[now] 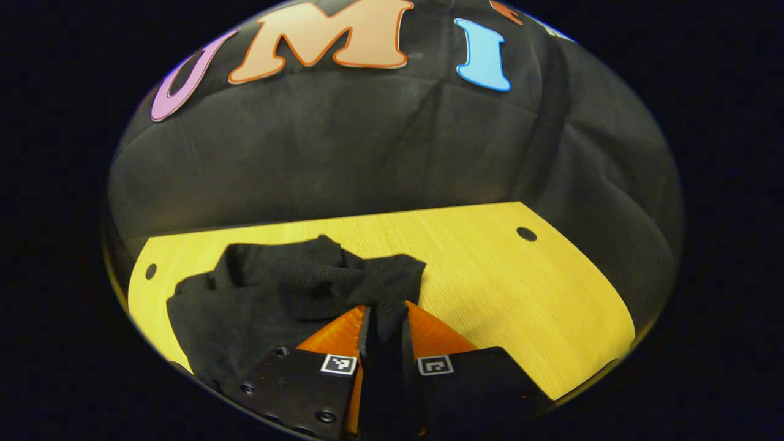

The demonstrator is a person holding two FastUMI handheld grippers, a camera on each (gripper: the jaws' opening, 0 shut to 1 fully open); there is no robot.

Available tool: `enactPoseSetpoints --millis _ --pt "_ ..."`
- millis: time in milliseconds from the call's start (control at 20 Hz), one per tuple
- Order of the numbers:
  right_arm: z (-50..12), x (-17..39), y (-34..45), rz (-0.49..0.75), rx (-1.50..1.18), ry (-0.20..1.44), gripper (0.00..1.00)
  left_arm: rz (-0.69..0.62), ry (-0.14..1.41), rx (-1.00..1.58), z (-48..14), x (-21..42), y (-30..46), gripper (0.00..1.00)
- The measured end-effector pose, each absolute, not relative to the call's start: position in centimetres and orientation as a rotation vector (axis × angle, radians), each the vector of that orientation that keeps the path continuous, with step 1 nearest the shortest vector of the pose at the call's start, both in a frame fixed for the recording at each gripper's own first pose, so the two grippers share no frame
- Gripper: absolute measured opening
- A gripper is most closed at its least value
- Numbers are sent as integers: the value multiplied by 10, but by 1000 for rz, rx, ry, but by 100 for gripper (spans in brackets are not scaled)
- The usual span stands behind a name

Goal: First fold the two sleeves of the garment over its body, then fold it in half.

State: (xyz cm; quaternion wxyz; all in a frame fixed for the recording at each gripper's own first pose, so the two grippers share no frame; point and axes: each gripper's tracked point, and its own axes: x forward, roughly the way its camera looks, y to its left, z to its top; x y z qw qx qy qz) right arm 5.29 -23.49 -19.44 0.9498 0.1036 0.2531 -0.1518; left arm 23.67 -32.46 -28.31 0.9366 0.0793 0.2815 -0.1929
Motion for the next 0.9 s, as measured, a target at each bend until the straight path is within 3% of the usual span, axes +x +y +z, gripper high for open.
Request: enactPoseSetpoints --millis 50,250,550,600,900 --pt "-196 53 -236 -311 211 520 94 -405 583 154 -288 234 -328 19" --pt "-197 53 -238 -314 218 525 98 -411 538 197 -286 234 -331 96" --pt "-196 55 -230 -291 205 526 98 -350 432 209 -243 229 -307 94" --pt "-195 55 -226 -280 207 524 94 -335 405 199 -229 225 -297 94" --pt "-192 58 -184 -179 149 526 98 -241 267 157 -152 186 -214 92"
